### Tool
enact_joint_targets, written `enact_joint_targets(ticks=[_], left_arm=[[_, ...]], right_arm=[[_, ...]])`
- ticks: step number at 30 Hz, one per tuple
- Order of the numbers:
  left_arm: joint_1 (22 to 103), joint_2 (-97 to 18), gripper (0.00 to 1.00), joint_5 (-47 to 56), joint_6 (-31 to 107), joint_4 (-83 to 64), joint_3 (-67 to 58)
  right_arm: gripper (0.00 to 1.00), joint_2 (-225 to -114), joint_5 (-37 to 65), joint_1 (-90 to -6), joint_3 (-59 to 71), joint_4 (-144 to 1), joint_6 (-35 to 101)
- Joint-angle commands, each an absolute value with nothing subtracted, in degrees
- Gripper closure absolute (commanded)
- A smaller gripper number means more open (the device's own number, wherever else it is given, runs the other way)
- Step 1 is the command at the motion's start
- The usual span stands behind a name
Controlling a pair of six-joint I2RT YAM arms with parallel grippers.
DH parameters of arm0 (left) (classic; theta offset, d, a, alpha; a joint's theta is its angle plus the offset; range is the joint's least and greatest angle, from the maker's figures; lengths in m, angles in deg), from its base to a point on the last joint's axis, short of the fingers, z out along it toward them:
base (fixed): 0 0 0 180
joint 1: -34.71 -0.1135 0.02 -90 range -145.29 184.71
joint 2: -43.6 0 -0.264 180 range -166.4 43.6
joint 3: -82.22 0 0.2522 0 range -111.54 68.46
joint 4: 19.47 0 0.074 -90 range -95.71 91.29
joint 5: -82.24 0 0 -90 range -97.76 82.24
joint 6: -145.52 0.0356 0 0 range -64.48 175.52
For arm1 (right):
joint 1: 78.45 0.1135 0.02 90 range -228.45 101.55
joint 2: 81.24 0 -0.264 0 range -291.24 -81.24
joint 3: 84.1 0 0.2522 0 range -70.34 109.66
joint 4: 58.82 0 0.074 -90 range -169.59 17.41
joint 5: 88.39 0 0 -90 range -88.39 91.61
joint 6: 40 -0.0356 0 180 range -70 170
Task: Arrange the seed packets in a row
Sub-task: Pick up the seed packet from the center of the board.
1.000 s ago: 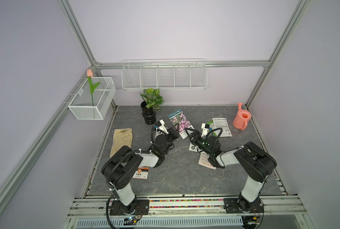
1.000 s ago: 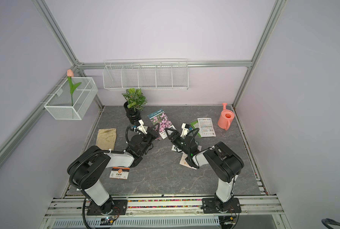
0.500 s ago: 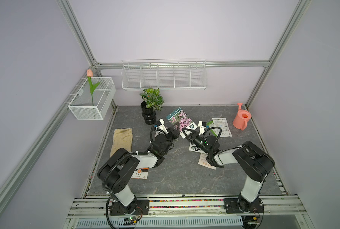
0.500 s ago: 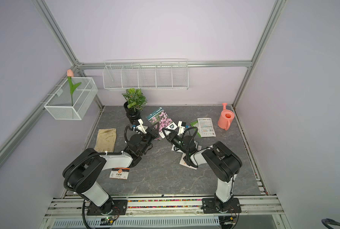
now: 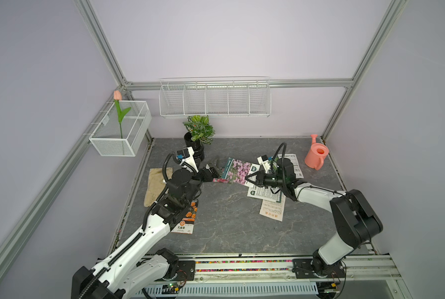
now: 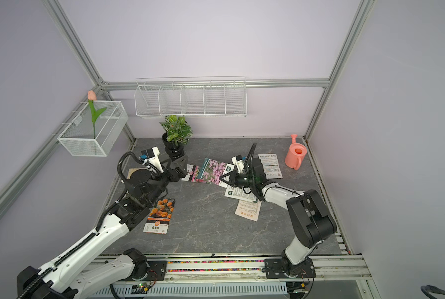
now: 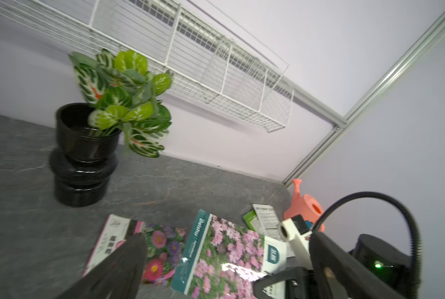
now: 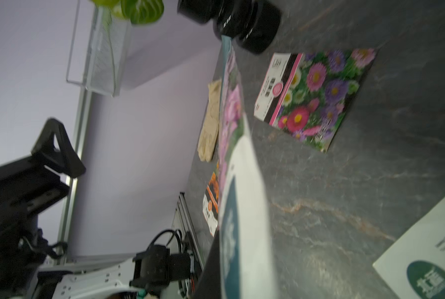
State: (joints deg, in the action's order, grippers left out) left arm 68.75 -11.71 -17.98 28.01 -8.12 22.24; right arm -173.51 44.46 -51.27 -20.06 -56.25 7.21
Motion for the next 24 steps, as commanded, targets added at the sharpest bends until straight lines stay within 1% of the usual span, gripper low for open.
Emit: enact_joint_targets(ticks=[1, 4, 6, 8, 11, 14, 17, 19, 23, 24], left_arm=[[68.2, -13.9, 0.00, -13.1, 32.6, 6.1, 20.7], [68.2, -16.4, 0.00, -6.0, 32.7, 5.8, 19.3], [68.2, -18.3, 0.01, -3.7, 32.5, 7.7, 17.8], [68.1, -19.4, 0.00, 0.9, 31.6, 8.4, 16.8], [68.1, -19.4, 0.00, 9.3, 30.3, 6.4, 17.7], [68.1, -18.4, 0.00, 18.5, 28.5, 4.7, 18.3], [67.7, -18.1, 0.00, 25.8, 24.3, 5.1, 16.9], [67.7, -18.7, 0.00, 29.2, 22.5, 9.0, 15.1], [67.6, -19.0, 0.00, 38.7, 24.2, 17.9, 12.0], [67.6, -18.4, 0.00, 38.9, 24.0, 19.1, 11.9]], right_arm=[[0.93, -170.2, 50.1, -48.1, -19.0, -79.5, 24.7], [0.93, -167.0, 52.6, -45.3, -19.6, -84.5, 29.0], [0.93, -163.5, 53.0, -43.5, -22.5, -86.6, 31.1], [0.93, -159.8, 53.0, -41.8, -25.7, -84.0, 29.7], [0.93, -153.9, 54.5, -38.5, -29.8, -76.2, 25.8], [0.93, -149.5, 55.3, -37.7, -32.2, -72.2, 23.5], [0.93, -148.5, 55.7, -37.8, -32.4, -71.3, 23.0], [0.93, -148.3, 56.3, -37.7, -32.2, -71.0, 23.1], [0.93, -147.8, 56.9, -37.8, -31.5, -70.8, 23.6], [0.93, -147.9, 57.1, -37.9, -31.5, -70.5, 23.7]])
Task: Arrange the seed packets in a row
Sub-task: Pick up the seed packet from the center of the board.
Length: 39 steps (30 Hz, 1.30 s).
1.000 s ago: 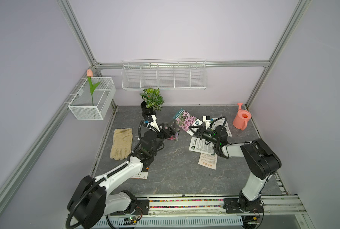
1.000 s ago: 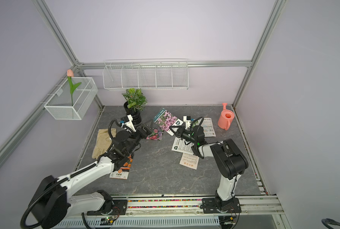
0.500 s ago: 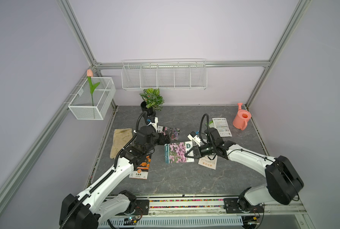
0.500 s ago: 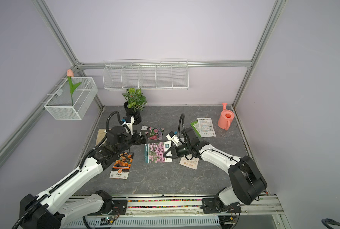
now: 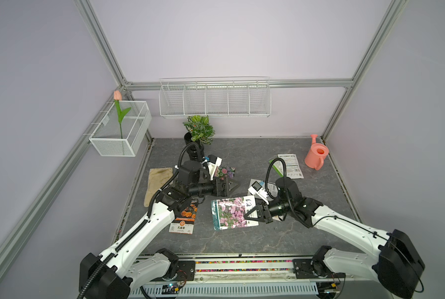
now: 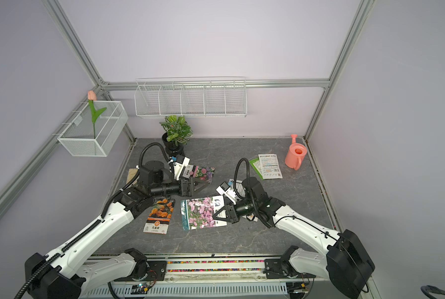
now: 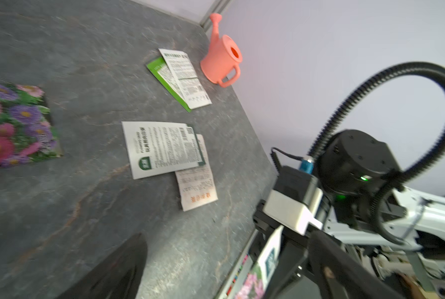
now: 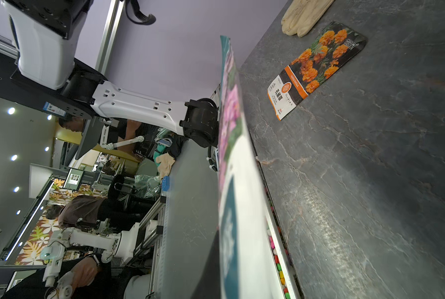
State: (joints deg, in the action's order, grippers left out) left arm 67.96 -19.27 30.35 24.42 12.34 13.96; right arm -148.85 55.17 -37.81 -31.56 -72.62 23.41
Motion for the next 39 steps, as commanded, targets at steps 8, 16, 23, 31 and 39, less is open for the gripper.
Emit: enact_joint_targets(ticks=[8, 16, 23, 31, 39], left_arm=[[67.1, -19.3, 0.00, 32.8, 34.4, 34.8, 8.2], [66.3, -22.8, 0.44, 38.3, 36.4, 33.9, 6.9], [66.2, -23.9, 0.89, 42.6, 36.1, 32.0, 6.4], [66.0, -25.2, 1.00, 29.8, 26.8, 21.0, 10.7], [68.3, -15.3, 1.00, -2.9, 2.3, -14.4, 32.8]], right_arm=[[0.93, -149.1, 60.7, -38.5, -29.9, -65.3, 22.0], [0.93, -148.9, 63.5, -42.2, -29.8, -62.5, 20.4], [0.93, -151.8, 65.3, -45.7, -30.2, -55.9, 16.4], [0.12, -155.5, 53.0, -50.2, -31.8, -50.5, 10.1], [0.12, -168.7, 39.1, -49.2, -43.0, -9.9, -17.6]])
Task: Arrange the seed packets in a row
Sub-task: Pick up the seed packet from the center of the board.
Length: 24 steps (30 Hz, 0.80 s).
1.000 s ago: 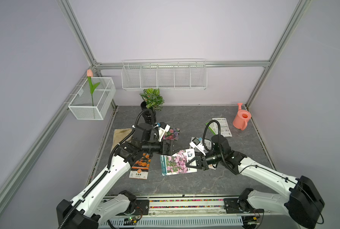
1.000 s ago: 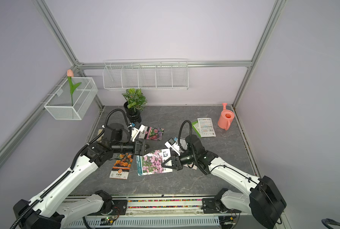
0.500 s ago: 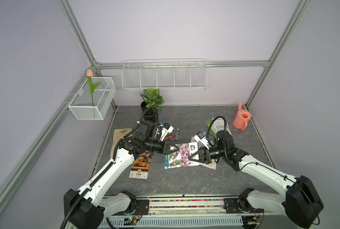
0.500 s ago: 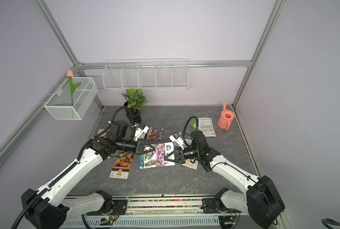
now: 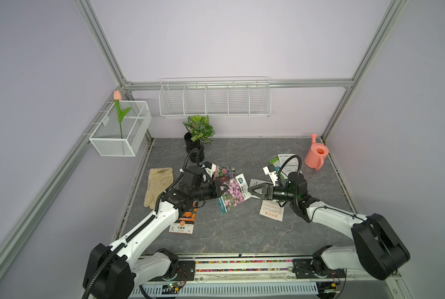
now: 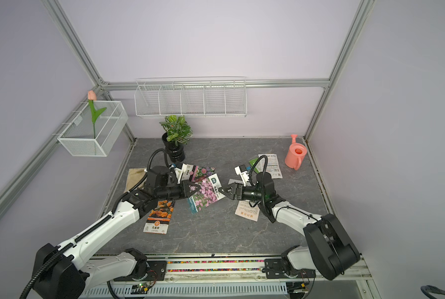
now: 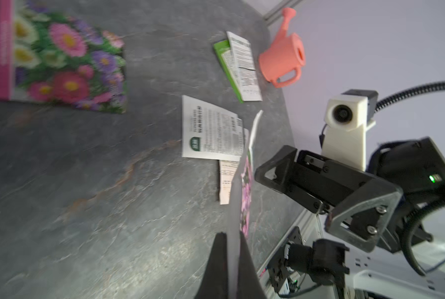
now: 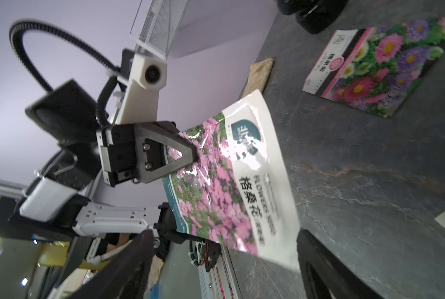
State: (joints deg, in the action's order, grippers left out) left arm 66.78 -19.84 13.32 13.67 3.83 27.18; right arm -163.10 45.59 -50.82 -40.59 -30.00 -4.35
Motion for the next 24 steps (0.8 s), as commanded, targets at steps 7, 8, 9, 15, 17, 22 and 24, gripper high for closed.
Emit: enact_joint_targets(ticks=[7, 8, 9, 15, 17, 22, 24], left_arm=[[75.2, -7.3, 1.00, -20.0, 0.7, -26.2, 42.1], [75.2, -6.5, 1.00, -20.8, 0.5, -26.8, 42.8], [75.2, -5.8, 1.00, -21.6, 0.5, -26.2, 42.9], [75.2, -2.7, 1.00, -24.3, 0.5, -23.4, 44.1], [75.2, -2.3, 1.00, -25.2, -0.1, -23.3, 44.8], [75.2, -0.9, 1.00, -26.7, -0.2, -22.2, 45.2], [75.2, -0.7, 1.00, -27.6, -0.9, -20.8, 44.9]], right_arm=[[0.12, -189.4, 31.4, -40.9, -37.5, 9.6, -29.2], [0.11, -190.4, 30.4, -39.9, -36.3, 9.6, -29.1], [0.10, -190.8, 29.4, -39.2, -35.6, 9.6, -28.9], [0.04, -190.4, 25.4, -35.9, -31.0, 9.6, -28.0], [0.03, -190.2, 24.6, -35.0, -30.0, 9.5, -27.5], [0.01, -189.2, 21.5, -33.6, -30.5, 9.6, -25.9], [0.00, -189.0, 19.9, -33.5, -31.3, 9.6, -25.9]])
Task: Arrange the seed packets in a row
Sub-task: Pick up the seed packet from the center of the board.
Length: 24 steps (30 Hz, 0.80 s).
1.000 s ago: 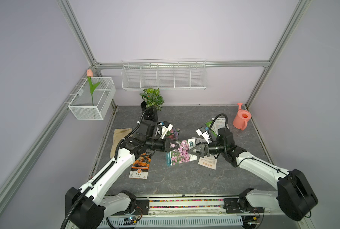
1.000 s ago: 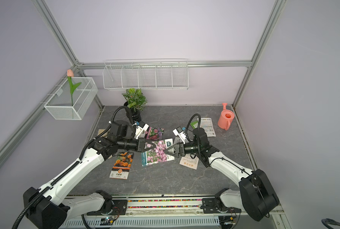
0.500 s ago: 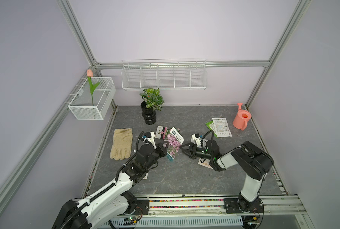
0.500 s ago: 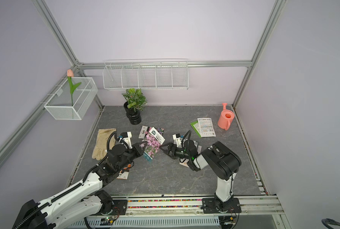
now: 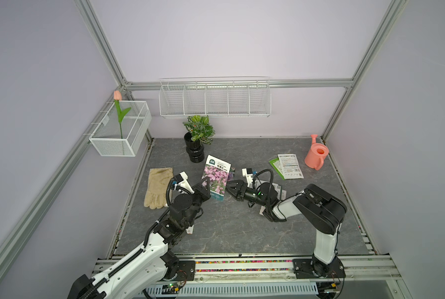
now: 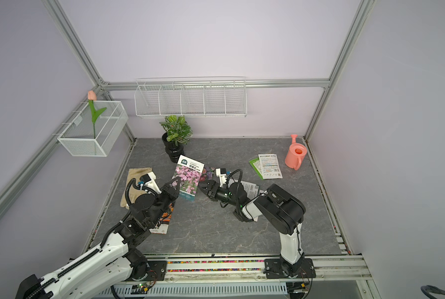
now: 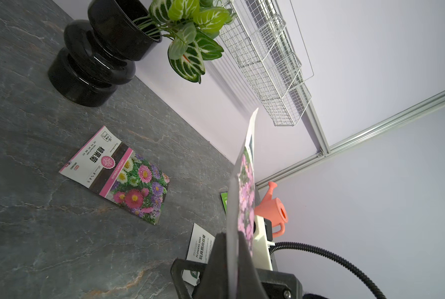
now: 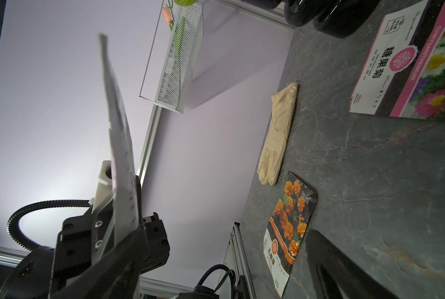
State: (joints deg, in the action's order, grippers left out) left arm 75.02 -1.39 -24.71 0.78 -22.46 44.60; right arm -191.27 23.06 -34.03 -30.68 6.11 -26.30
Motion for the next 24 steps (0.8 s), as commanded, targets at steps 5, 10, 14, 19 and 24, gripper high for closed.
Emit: enact_joint_targets(ticks=[5, 10, 14, 19, 24], left_arm=[[75.2, -0.4, 1.00, -29.0, -1.0, -18.7, 44.3], [75.2, -0.5, 1.00, -28.2, -0.6, -18.3, 43.9], [75.2, -2.3, 1.00, -26.2, -0.9, -19.2, 43.2], [75.2, -3.7, 1.00, -24.9, -1.6, -19.8, 43.2], [75.2, -3.8, 1.00, -25.1, -1.6, -19.4, 43.0]], right_arm=[[0.02, -186.1, 17.4, -33.5, -33.7, 9.5, -22.6], [0.01, -186.6, 19.0, -33.8, -32.5, 9.5, -21.8], [0.02, -190.0, 21.4, -33.4, -27.8, 9.5, -23.4], [0.10, -193.2, 23.0, -33.2, -23.2, 9.5, -24.5], [0.34, -194.2, 23.7, -33.0, -21.3, 9.5, -24.8]])
